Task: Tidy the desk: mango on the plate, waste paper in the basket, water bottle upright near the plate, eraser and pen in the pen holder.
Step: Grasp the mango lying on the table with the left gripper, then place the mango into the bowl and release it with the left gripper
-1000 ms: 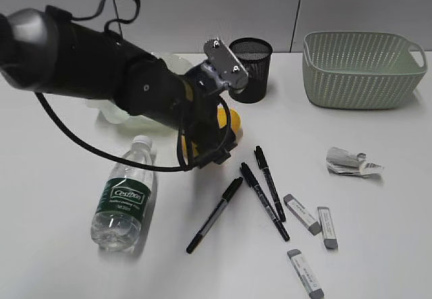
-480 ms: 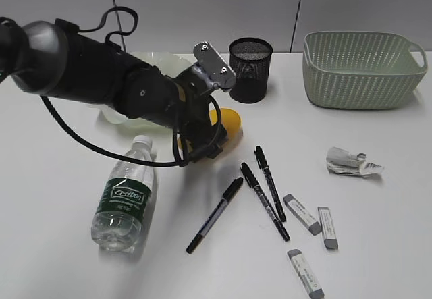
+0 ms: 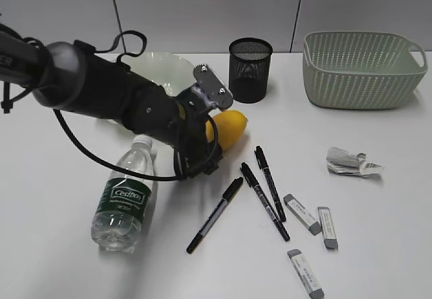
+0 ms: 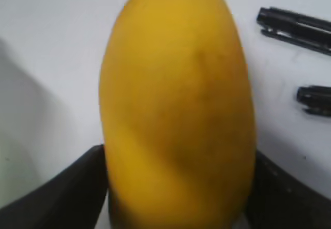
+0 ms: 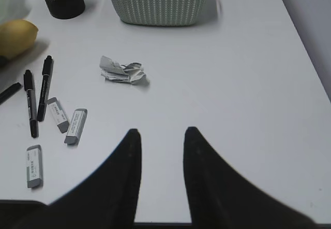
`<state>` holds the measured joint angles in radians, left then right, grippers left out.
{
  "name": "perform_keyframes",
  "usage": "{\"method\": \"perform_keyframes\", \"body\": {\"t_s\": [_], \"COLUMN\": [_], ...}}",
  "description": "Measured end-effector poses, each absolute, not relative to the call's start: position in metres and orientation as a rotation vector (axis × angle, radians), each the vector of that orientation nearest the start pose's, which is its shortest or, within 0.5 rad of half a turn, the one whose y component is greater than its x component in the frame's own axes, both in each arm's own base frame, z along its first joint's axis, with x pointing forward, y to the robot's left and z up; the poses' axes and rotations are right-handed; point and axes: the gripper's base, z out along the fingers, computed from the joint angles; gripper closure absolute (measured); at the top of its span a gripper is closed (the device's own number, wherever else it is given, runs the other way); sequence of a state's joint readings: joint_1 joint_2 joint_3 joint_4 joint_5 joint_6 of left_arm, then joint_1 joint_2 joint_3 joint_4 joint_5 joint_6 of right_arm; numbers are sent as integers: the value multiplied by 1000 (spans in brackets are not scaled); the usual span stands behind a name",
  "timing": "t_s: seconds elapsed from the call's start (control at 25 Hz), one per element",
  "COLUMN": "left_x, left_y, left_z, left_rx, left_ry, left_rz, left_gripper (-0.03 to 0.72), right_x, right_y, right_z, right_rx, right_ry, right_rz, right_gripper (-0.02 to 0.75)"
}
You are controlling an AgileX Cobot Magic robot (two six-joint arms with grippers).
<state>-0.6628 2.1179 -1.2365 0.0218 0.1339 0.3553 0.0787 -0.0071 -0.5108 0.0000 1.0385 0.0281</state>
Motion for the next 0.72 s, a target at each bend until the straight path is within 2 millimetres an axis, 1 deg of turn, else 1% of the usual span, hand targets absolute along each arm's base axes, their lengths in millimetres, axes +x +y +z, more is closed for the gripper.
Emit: {"method": "perform_keyframes", "body": {"t_s": [0.08, 0.16, 0.28, 0.36, 0.52, 0.6, 0.64, 0.72], "left_x": [335, 335, 333, 332, 331, 335, 342, 359], "left_y": [-261, -261, -260, -259, -255, -244, -234, -209], "left_z": [105, 106, 114, 130, 191, 221, 231, 239], "left_rx": [1244, 1241, 1233, 1214, 1112, 1037, 985, 878], "left_ry": [2189, 2196, 2211, 2192, 2058, 1983, 1955, 1944], "left_rz": [-116, -118, -123, -132, -164, -163, -153, -126], "left_gripper": [108, 151, 153, 153, 153, 153, 153, 153], "right_x": [-6, -6, -6, -6, -6, -6, -6, -6], "right_y": [-1, -1, -1, -1, -1, -1, -1, -1], "right_z": [282, 282, 282, 282, 282, 282, 282, 282], "right_rx": [-51, -51, -51, -51, -51, -51, -51, -51], "right_ry": [2004, 2004, 2004, 2004, 2004, 2004, 2004, 2004], "right_rz": [68, 68, 68, 68, 68, 68, 68, 68], "right_gripper": [498, 498, 498, 498, 498, 498, 498, 498]}}
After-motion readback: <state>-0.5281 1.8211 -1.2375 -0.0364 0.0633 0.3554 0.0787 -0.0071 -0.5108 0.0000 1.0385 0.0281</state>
